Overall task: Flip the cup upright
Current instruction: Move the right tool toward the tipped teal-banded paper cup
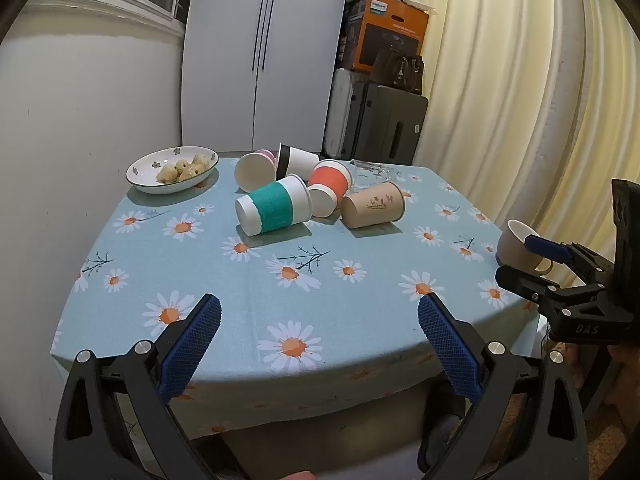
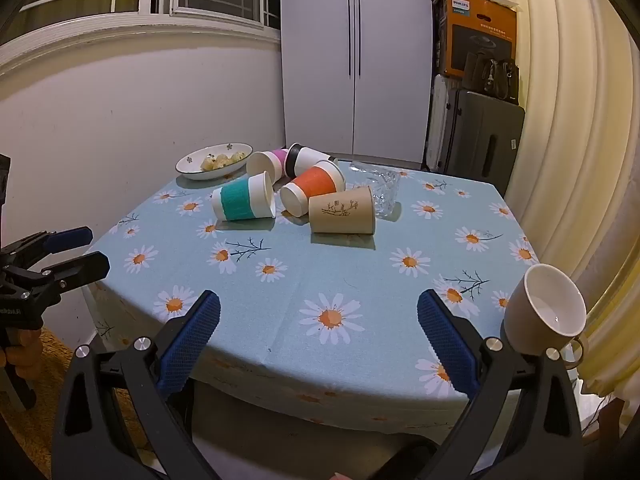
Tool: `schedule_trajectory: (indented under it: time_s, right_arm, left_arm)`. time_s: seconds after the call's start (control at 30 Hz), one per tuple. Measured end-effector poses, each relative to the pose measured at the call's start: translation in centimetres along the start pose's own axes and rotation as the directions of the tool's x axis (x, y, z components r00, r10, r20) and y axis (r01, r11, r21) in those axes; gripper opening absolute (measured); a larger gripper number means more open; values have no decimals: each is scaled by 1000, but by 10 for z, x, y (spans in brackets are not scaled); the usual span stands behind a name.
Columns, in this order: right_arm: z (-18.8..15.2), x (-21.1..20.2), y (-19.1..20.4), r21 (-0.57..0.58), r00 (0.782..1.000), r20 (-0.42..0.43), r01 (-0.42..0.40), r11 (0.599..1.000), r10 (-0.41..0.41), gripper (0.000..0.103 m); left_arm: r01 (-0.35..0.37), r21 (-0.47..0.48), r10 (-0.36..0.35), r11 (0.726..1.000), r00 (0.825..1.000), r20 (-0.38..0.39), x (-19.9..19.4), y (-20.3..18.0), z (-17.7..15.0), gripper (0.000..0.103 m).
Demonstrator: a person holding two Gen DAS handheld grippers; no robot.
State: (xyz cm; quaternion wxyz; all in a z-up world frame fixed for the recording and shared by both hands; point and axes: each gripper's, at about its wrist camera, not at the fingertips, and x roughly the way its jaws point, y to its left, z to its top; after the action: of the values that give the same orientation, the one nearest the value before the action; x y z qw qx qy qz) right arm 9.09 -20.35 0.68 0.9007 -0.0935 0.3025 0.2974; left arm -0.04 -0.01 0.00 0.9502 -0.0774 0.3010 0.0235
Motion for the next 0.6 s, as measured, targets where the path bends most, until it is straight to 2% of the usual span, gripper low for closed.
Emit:
schedule_trajectory:
  time_s: [0.33, 0.6]
  right_arm:
    - [0, 1, 1, 6, 1000, -6, -4, 1000, 4, 98]
    - [9, 9, -4, 58, 997, -38, -61, 996, 64, 98]
  left_arm:
    - [-5, 0, 5, 1000, 1000, 3, 3, -1, 2, 96]
    - [-1, 29, 1, 1000, 1000, -23, 7, 5, 10, 96]
